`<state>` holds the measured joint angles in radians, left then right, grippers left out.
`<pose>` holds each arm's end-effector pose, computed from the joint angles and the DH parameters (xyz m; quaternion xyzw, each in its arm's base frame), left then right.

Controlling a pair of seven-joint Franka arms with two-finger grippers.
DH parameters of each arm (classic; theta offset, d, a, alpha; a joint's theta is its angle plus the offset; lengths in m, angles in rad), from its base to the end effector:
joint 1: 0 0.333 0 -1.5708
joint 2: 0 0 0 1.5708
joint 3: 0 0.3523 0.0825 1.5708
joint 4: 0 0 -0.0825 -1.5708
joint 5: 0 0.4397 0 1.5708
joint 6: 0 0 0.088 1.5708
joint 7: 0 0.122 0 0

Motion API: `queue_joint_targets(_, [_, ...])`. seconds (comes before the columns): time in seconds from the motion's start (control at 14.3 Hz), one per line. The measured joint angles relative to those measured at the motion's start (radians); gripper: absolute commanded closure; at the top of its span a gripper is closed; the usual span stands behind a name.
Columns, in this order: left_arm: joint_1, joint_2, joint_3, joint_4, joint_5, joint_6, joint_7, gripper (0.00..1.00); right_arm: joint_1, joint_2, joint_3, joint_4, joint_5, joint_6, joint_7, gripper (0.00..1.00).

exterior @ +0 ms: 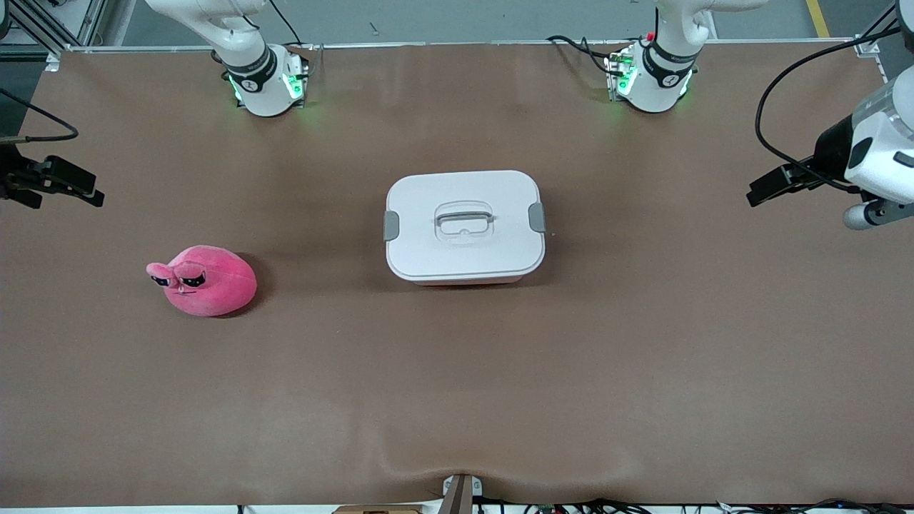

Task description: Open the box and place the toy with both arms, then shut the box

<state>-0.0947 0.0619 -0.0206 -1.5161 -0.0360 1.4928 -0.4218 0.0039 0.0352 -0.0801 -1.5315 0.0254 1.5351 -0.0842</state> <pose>0.6171 -0.0757 0.6299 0.9873 0.1518 -0.0460 0.0067 0.6168 -0.0430 0.6419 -0.9998 -0.0043 0.0148 0.0125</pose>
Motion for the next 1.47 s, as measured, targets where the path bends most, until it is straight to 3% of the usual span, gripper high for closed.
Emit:
queue_joint_targets(0.77, [-0.163, 0.022, -0.004, 0.008, -0.001, 0.001, -0.399, 0.0, 0.001, 0.008, 0.003, 0.001, 0.0, -0.001, 0.0, 0.0])
queue_joint_targets(1.47, [-0.293, 0.059, -0.005, 0.01, -0.001, 0.054, -0.746, 0.0, 0.038, 0.112, -0.001, 0.002, -0.004, -0.003, -0.001, 0.0])
